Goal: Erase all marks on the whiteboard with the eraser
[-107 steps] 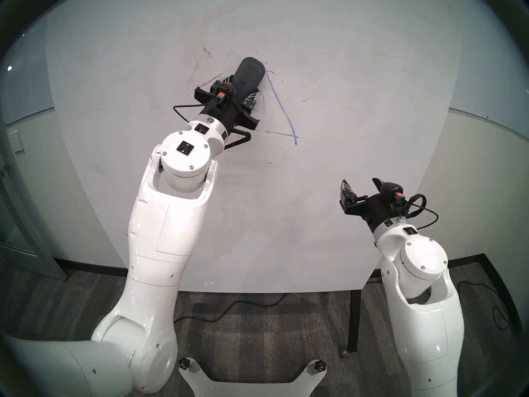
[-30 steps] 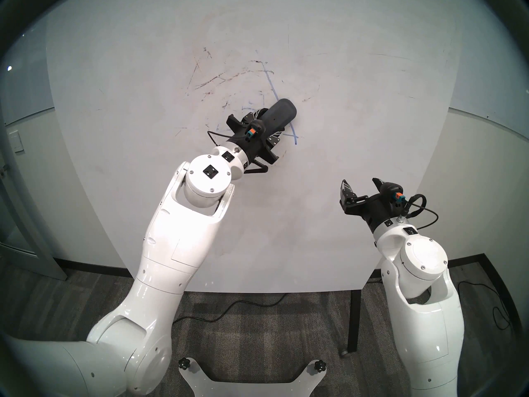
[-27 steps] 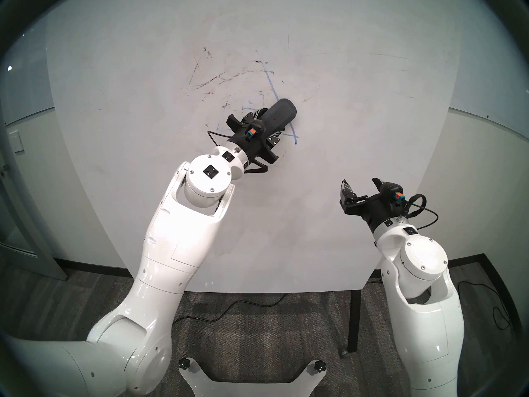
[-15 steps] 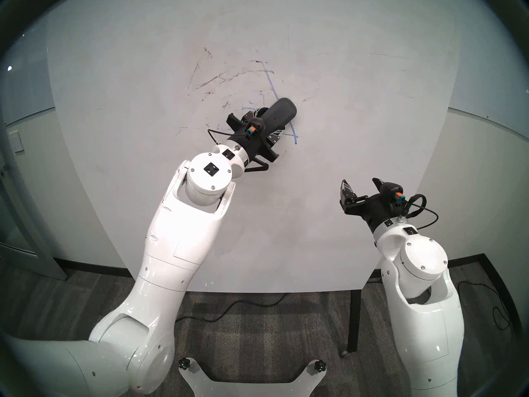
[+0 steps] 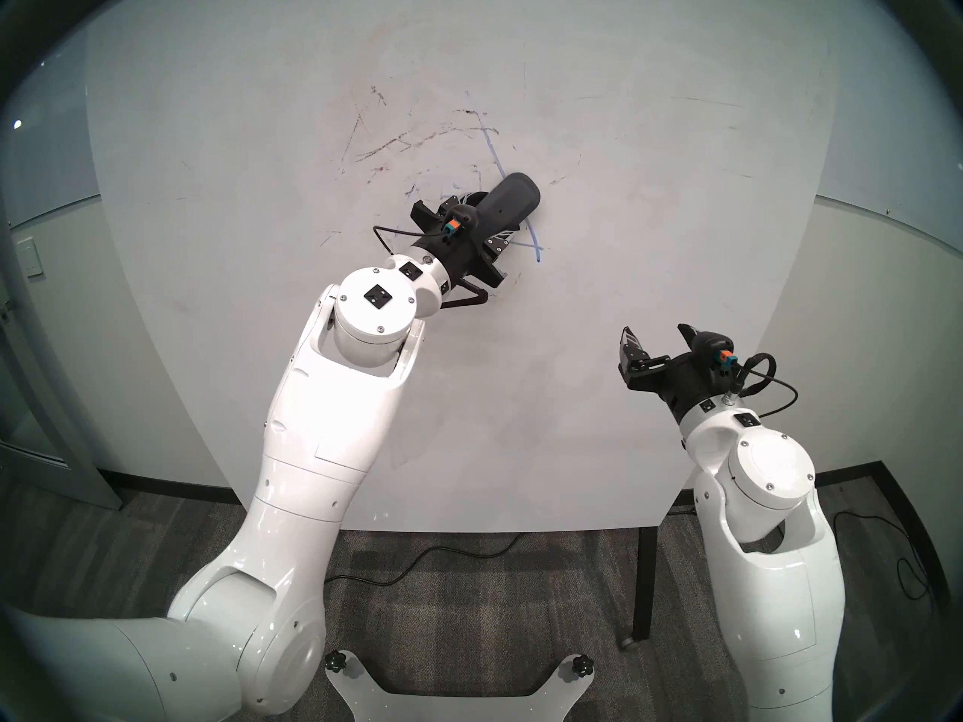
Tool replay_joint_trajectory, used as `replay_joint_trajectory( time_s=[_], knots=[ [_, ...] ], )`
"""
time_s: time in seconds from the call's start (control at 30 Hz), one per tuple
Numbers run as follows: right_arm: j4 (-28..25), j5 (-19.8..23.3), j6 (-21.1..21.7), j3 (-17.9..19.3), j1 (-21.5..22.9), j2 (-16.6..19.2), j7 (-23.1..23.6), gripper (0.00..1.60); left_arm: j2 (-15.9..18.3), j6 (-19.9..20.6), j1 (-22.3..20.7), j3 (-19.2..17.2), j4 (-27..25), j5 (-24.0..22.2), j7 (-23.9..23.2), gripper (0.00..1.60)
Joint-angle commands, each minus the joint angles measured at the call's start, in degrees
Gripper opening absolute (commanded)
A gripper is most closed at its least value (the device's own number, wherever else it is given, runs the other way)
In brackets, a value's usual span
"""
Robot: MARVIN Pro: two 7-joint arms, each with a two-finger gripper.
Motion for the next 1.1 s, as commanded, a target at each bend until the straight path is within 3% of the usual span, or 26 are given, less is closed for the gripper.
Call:
replay_joint_trajectory(
  time_s=[0.0, 0.1, 0.13, 0.2, 0.47, 0.77, 0.8, 0.83, 1.07],
  knots=[
    [-1.05, 0.02, -0.26, -0.06, 0.51, 0.08, 0.11, 1.60, -1.35, 0.48, -6.74, -4.79, -1.68, 0.41, 2.85, 0.00],
    [-1.03, 0.02, -0.26, -0.06, 0.51, 0.08, 0.11, 1.60, -2.11, 0.25, -6.31, -5.46, -2.94, 0.72, 2.43, 0.00],
    [-1.03, 0.02, -0.27, -0.06, 0.51, 0.08, 0.11, 1.60, -1.98, 0.31, -8.90, -5.58, -1.77, 0.47, 2.19, 0.00],
    [-1.03, 0.02, -0.27, -0.06, 0.51, 0.08, 0.11, 1.60, -2.86, -0.16, -6.52, -6.04, -4.06, 1.02, 2.19, 0.00],
    [-1.04, 0.02, -0.27, -0.06, 0.51, 0.08, 0.12, 1.60, -3.74, -0.08, -7.75, -7.40, -4.88, 1.52, 1.97, 0.00],
    [-1.13, 0.02, -0.27, -0.06, 0.49, 0.08, 0.12, 1.60, -4.10, 0.18, -11.92, -8.93, -1.88, 2.16, 2.18, 0.00],
    [-1.14, 0.02, -0.27, -0.06, 0.48, 0.08, 0.12, 1.60, -4.82, -0.22, -10.06, -9.22, -3.23, 2.71, 2.32, 0.00],
    [-1.16, 0.02, -0.26, -0.06, 0.48, 0.08, 0.12, 1.60, -4.24, 0.08, -12.03, -9.05, -1.41, 2.36, 2.28, 0.00],
    [-1.29, 0.01, -0.22, -0.04, 0.42, 0.08, 0.10, 1.60, -4.36, -1.01, -9.85, -7.99, -0.83, 3.72, 2.38, 0.00]
  ],
)
